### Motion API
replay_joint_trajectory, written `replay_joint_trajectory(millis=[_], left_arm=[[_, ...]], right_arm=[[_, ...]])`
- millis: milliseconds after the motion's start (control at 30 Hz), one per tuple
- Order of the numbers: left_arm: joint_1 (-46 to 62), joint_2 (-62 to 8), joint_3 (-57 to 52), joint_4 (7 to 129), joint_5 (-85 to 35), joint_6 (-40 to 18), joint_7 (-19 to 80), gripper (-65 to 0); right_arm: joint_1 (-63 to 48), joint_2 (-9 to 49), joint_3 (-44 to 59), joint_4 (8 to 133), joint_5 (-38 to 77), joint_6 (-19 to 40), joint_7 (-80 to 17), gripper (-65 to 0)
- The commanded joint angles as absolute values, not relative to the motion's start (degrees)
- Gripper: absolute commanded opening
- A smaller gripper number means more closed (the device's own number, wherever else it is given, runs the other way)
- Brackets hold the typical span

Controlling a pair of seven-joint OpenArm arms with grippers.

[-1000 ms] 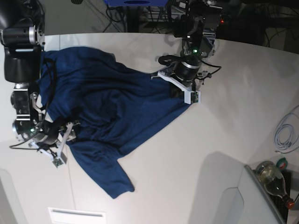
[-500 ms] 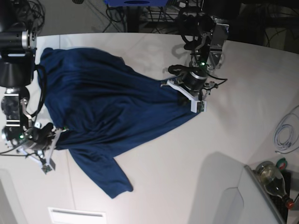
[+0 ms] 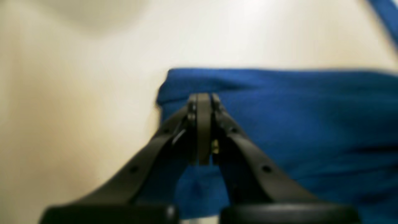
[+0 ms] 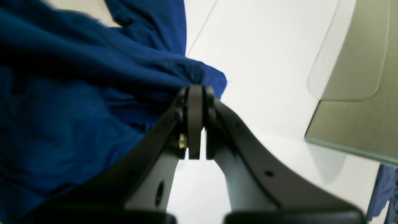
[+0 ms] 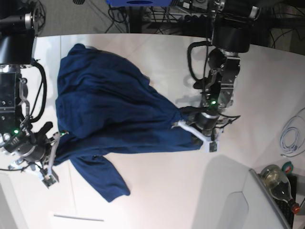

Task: Layout the t-shirt on the table in an organized manner, then fold the t-shirt properly
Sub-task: 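Pull the grasped shirt edges apart to spread the blue t-shirt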

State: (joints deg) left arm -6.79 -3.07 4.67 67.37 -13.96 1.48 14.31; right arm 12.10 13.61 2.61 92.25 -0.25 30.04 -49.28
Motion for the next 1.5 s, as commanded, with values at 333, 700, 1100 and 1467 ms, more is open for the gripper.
replay_joint_trajectory(millis=[333, 700, 1100, 1467], left_arm=[[-1.6, 7.0, 27.4, 75.3, -14.3, 0.6, 13.1, -65.0], [-3.9, 3.6, 40.0, 63.2, -14.3, 0.5, 20.3, -65.0], [1.2, -12.5, 24.0, 74.2, -13.9, 0.6, 29.2, -65.0], [-4.4, -14.3, 9.1, 80.7, -14.3, 0.3, 31.3, -65.0]], right_arm=[[18.0, 13.8, 2.7, 93.1, -0.3, 29.5, -48.0, -64.2], [18.9, 14.5, 3.2, 84.7, -6.4, 28.3, -41.9, -64.2], [22.2, 14.5, 6.5, 75.7, -13.3, 25.1, -34.9, -64.2], [16.1, 14.3, 6.8, 81.3, -13.4, 25.1, -42.0, -64.2]])
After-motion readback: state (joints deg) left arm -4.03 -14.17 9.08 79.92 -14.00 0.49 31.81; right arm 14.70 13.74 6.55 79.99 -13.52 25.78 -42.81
